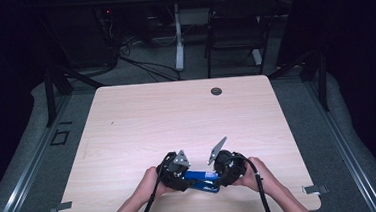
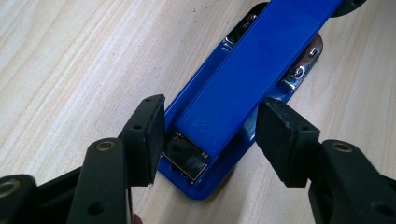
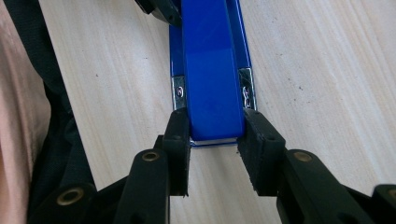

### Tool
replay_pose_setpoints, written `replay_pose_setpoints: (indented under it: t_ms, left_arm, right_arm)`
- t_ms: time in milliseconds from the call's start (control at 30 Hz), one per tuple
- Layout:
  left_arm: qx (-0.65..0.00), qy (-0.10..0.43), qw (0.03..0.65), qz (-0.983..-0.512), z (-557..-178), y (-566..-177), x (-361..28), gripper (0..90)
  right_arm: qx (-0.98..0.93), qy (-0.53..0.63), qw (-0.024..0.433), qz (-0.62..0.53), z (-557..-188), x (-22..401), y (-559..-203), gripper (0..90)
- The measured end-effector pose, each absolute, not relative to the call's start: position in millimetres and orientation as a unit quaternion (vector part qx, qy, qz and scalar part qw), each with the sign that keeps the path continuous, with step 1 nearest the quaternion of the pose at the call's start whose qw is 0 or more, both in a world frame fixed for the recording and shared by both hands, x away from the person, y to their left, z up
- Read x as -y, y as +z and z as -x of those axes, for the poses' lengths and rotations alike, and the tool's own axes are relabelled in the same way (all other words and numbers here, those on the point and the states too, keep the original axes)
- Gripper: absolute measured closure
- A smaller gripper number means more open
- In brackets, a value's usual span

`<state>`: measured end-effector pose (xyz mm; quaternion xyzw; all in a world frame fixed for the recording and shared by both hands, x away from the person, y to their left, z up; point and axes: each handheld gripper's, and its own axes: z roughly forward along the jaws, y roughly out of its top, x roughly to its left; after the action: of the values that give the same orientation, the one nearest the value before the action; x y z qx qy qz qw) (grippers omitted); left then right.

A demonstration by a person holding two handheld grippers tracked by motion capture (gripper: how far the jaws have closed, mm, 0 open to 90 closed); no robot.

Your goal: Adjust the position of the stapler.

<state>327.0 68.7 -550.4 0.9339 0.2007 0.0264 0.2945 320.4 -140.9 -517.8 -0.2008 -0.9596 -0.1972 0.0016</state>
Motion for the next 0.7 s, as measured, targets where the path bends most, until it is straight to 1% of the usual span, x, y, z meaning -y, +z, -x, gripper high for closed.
replay_pose_setpoints:
  t_ms: [400, 433, 500, 633, 700]
  left_arm:
    - [-0.209, 0.031, 0.291, -0.933, -326.8, -549.9, -69.0, 48.2]
    - [-0.209, 0.031, 0.291, -0.933, -326.8, -549.9, -69.0, 49.0]
    - [-0.212, 0.031, 0.291, -0.933, -326.8, -549.8, -69.0, 49.4]
    - [-0.216, 0.033, 0.29, -0.932, -326.7, -549.9, -68.7, 51.1]
    - [-0.218, 0.034, 0.289, -0.932, -326.6, -549.8, -68.6, 51.6]
  right_arm:
    - [0.96, -0.192, -0.029, 0.203, -322.1, 140.3, -517.1, 64.4]
    - [0.96, -0.187, -0.037, 0.204, -323.0, 140.5, -516.5, 64.0]
    - [0.958, -0.193, -0.037, 0.208, -323.2, 140.6, -517.6, 63.7]
    - [0.957, -0.188, -0.055, 0.212, -324.9, 139.5, -517.8, 62.3]
    - [0.955, -0.193, -0.057, 0.217, -325.0, 139.2, -518.9, 62.0]
